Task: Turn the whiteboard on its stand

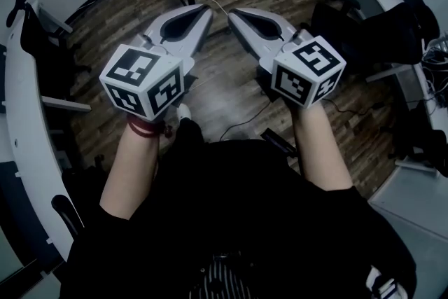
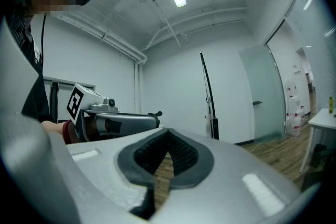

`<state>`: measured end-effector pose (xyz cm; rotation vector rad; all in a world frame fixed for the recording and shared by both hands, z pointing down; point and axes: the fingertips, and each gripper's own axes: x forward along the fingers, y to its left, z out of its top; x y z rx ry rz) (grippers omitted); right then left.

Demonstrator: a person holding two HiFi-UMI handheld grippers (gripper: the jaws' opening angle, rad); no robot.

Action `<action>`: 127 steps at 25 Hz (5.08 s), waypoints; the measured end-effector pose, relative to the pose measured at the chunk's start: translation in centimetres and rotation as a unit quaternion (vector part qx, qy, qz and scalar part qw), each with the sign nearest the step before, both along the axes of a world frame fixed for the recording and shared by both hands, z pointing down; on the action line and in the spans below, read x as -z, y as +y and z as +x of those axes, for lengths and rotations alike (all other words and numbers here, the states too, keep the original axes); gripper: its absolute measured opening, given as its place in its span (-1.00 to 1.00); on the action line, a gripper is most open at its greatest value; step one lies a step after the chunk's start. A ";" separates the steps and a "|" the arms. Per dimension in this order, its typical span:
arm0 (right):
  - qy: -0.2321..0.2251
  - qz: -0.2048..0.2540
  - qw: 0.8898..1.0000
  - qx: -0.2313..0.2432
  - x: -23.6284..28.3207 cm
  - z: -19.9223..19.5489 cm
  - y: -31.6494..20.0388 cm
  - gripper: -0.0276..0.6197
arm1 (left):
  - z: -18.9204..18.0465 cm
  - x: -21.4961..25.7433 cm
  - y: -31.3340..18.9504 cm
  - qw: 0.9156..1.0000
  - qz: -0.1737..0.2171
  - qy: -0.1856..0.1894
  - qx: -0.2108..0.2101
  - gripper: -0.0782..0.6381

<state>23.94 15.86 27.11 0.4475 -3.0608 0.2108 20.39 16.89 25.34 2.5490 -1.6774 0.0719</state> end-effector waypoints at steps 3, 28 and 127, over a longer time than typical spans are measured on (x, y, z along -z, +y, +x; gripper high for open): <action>0.012 0.008 1.000 -0.002 -0.1 -1.1 -1.2 -0.91 | -1.8 0.4 -1.6 1.000 0.007 0.009 0.009 -0.78; 0.073 0.007 0.997 0.006 -0.6 -17.3 -8.5 -0.91 | -14.6 0.3 -10.9 0.996 -0.013 -0.007 -0.086 -0.78; 0.032 0.008 0.999 -0.009 0.5 -36.6 -46.7 -0.91 | -37.2 -1.7 -47.2 1.000 0.000 0.011 -0.004 -0.78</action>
